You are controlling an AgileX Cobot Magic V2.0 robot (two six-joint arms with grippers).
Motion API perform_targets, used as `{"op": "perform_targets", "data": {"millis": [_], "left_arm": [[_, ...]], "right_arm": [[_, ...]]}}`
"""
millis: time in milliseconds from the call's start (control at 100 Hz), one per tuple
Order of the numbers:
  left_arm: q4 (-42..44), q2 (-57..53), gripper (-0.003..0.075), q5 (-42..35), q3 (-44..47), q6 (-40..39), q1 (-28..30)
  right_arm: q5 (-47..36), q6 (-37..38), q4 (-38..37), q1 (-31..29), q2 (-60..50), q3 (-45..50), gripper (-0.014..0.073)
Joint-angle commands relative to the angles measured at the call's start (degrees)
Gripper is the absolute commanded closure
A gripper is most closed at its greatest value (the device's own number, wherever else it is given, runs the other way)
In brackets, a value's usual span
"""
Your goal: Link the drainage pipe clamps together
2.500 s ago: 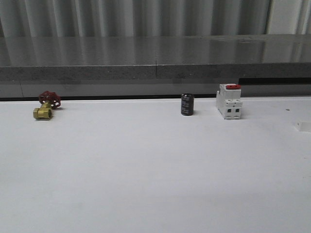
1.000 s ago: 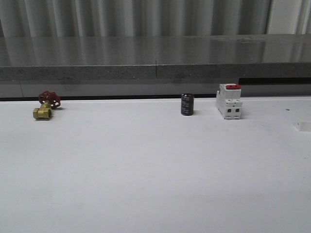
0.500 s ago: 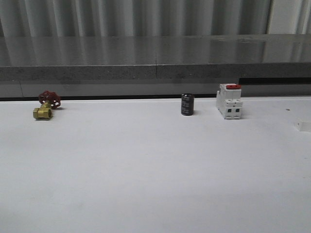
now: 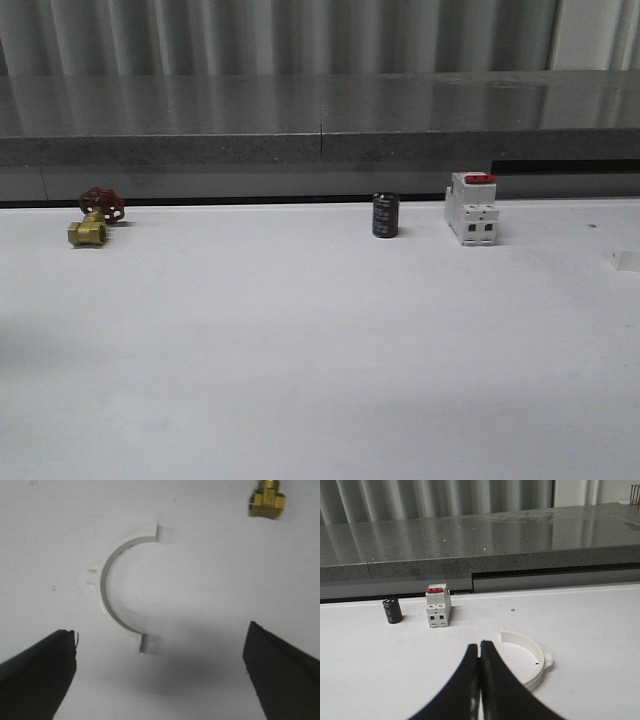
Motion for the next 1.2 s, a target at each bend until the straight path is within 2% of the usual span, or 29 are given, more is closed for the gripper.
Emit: {"op": "perform_targets", "data": {"millis": [0,140,320,620,850,1190], "left_arm": [[-3.0,2.8,0.0062,-1.2,-5.1,4.7,3.0],[-8.1,9.8,0.0062,-1.3,-9.3,10.5,8.6],[-8.3,17.4,0.0062,-2.1,-12.7,15.5,12.0],[-8.1,26.0,0.0062,-4.7,-14.6,17.3,12.4],[-7.9,28.4,0.0062,-6.8,-14.6,20.2,12.4],[-7.9,30.6,0.0062,-7.9,-14.7,20.2,12.4]], "right_arm": [[-4.7,-0.7,0.2,-0.2,-0.8,-1.2,0.0661],[-4.7,-0.7,0.2,-0.2,-0.8,-1.2,0.0661],[-4.7,-0.7,0.2,-0.2,-0.8,-1.2,0.0661],[-4.7,-0.7,0.2,-0.2,-0.8,-1.2,0.0661],[-4.7,-0.7,0.2,-0.2,-0.8,-1.2,0.0661],[-4.7,-0.7,0.2,-0.2,-0.8,-1.2,0.0661]]}}
